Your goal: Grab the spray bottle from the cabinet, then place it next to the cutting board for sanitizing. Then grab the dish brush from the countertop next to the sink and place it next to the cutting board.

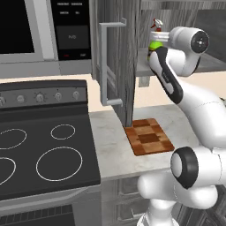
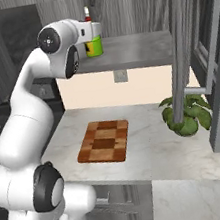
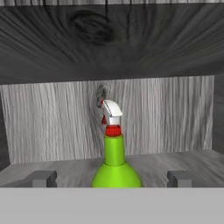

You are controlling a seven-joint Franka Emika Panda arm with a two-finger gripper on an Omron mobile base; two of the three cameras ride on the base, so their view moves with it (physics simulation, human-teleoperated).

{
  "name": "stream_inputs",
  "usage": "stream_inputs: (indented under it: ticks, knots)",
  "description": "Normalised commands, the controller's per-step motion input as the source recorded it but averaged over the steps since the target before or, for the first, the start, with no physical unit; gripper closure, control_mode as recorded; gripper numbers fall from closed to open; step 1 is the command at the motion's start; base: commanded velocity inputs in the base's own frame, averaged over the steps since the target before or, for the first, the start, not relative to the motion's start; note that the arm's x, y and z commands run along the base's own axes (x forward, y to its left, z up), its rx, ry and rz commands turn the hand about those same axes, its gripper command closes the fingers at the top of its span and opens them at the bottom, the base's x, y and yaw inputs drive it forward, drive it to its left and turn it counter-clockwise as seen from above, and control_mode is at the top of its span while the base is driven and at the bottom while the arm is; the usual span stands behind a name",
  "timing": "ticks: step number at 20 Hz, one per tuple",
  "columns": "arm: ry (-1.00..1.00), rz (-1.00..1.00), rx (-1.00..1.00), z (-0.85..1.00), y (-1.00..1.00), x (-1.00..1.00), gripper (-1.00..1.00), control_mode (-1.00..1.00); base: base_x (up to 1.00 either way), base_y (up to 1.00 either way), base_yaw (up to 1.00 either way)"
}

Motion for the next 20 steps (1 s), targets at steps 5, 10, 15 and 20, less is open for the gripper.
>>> stream_inputs:
  ticks: [5,10,15,20]
  knots:
    - [0.00,0.00,0.00,-0.08,0.00,0.23,-1.00,-1.00,0.00,0.00,0.00]
    - [0.00,0.00,0.00,-0.26,0.00,0.26,-1.00,-1.00,0.00,0.00,0.00]
    - [0.00,0.00,0.00,-0.09,-0.01,0.23,-1.00,-1.00,0.00,0.00,0.00]
    - [0.01,0.00,0.00,0.00,0.00,0.27,-1.00,-1.00,0.00,0.00,0.00]
